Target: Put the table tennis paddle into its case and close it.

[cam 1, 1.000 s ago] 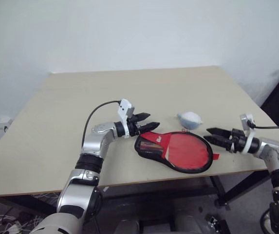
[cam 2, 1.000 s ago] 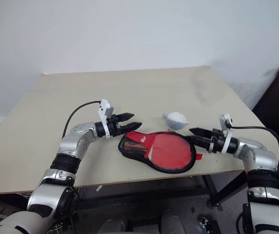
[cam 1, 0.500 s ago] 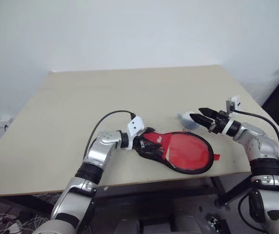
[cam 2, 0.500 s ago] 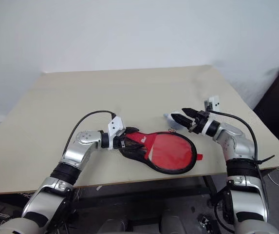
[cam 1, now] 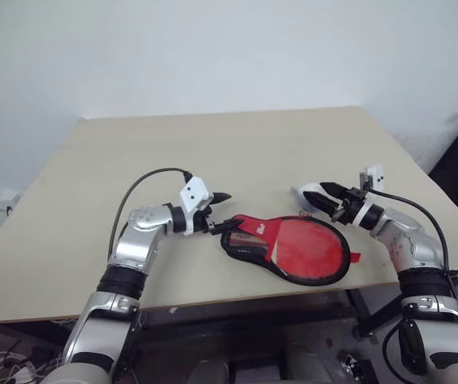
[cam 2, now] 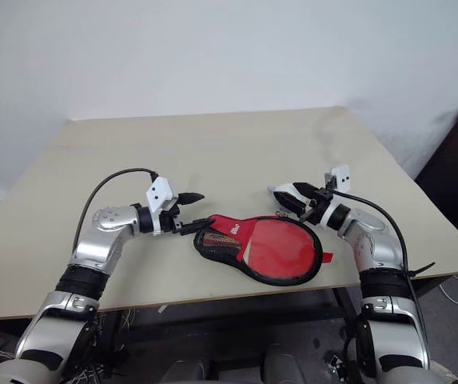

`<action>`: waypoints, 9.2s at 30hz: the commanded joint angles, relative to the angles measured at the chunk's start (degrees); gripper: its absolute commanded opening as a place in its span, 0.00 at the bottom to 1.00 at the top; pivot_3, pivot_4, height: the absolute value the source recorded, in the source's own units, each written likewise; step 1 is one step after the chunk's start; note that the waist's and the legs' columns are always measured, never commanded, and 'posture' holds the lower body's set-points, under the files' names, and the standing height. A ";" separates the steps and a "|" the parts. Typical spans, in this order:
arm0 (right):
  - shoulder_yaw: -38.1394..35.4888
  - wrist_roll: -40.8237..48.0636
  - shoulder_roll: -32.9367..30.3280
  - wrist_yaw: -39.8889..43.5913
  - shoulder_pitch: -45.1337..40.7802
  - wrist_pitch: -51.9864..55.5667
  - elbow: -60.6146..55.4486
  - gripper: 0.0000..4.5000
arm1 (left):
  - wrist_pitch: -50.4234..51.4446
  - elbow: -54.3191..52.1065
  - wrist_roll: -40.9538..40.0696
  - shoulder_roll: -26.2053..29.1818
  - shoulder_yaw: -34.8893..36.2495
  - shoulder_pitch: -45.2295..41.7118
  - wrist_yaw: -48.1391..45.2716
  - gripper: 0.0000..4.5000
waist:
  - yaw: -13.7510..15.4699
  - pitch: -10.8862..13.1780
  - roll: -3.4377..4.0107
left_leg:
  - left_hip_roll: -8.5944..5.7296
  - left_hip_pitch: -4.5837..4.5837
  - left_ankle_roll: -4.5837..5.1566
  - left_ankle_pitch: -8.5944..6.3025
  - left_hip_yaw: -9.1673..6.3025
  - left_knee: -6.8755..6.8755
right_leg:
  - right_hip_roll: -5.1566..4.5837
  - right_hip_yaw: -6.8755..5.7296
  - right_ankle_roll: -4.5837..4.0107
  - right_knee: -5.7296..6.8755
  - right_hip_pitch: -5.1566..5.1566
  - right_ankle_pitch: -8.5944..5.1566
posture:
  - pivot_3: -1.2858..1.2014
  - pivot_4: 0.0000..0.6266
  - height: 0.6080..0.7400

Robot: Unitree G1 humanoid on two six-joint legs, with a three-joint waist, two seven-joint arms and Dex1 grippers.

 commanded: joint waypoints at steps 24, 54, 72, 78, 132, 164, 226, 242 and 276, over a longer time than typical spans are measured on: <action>-1.00 -3.80 0.76 -11.65 -0.86 -7.47 0.33 1.00 | -0.69 3.07 7.51 -9.83 -14.01 -10.23 -1.93 0.79 | -0.22 0.00 0.01 | 0.00 0.06 0.04 0.02 0.17 -0.04 | 0.02 0.13 -0.01 0.01 0.02 0.01 | 0.52 0.00 1.00; -1.77 -3.86 0.52 -18.26 1.47 -5.22 -4.82 1.00 | -0.85 29.37 12.81 -20.83 -14.47 -23.48 -6.72 0.15 | -0.30 0.02 -0.03 | -0.01 0.12 0.27 -0.08 0.70 -0.13 | 0.03 0.61 0.04 -0.05 -0.07 -0.01 | 0.52 0.00 1.00; -1.18 -4.72 0.39 -18.65 1.08 -3.94 -5.35 1.00 | 2.11 34.48 15.29 -22.61 -13.56 -23.24 -4.14 0.15 | -0.28 0.01 -0.05 | -0.04 0.20 0.45 -0.14 1.07 -0.03 | 0.06 1.06 0.38 -0.11 -0.05 0.14 | 0.52 0.00 1.00; -1.07 -5.03 0.29 -18.60 0.98 -3.68 -5.36 1.00 | 1.77 34.29 13.74 -23.36 -11.12 -22.16 -3.09 0.15 | -0.28 0.01 -0.05 | -0.04 0.20 0.46 -0.14 1.08 -0.01 | 0.07 1.09 0.41 -0.11 -0.05 0.16 | 0.52 0.00 1.00; 6.35 -15.16 2.55 -17.29 -14.15 -4.80 19.04 1.00 | 3.84 35.44 15.37 -23.53 -10.74 -21.20 -3.52 0.15 | -1.51 -0.01 -0.05 | -0.03 0.24 0.50 -0.14 1.14 -0.02 | 0.11 1.19 0.47 -0.12 -0.04 0.21 | 0.52 0.00 1.00; 4.93 -16.39 2.55 -20.55 -11.39 -3.04 16.28 0.03 | 3.78 35.63 15.80 -24.46 -11.39 -21.28 -2.84 0.15 | -1.56 -0.03 -0.05 | -0.04 0.24 0.50 -0.14 1.12 0.02 | 0.10 1.19 0.53 -0.13 -0.01 0.24 | 0.52 0.00 1.00; 6.77 -21.51 -23.32 -11.13 4.59 -5.14 -2.41 0.03 | 2.43 39.22 16.24 -25.86 -11.83 -22.52 1.31 0.15 | 0.08 -0.01 -0.14 | -0.17 0.19 0.58 -0.14 1.16 0.14 | 0.01 1.19 0.60 -0.26 0.08 0.24 | 0.52 0.00 1.00; 5.84 -20.30 -29.88 -3.86 10.39 -6.36 -6.73 0.03 | 1.84 40.31 16.19 -25.91 -11.58 -23.08 2.72 0.15 | 0.26 0.03 -0.20 | -0.23 0.14 0.64 -0.17 1.17 0.16 | -0.04 1.20 0.66 -0.35 0.09 0.21 | 0.52 0.00 1.00; -1.05 -10.30 -36.36 11.09 25.78 -3.21 -22.01 0.03 | 1.48 41.00 16.43 -26.34 -11.85 -23.34 3.27 0.15 | 0.49 0.10 -0.36 | -0.18 0.13 0.86 -0.31 1.20 0.14 | -0.04 1.18 0.95 -0.97 0.37 0.38 | 0.52 0.00 1.00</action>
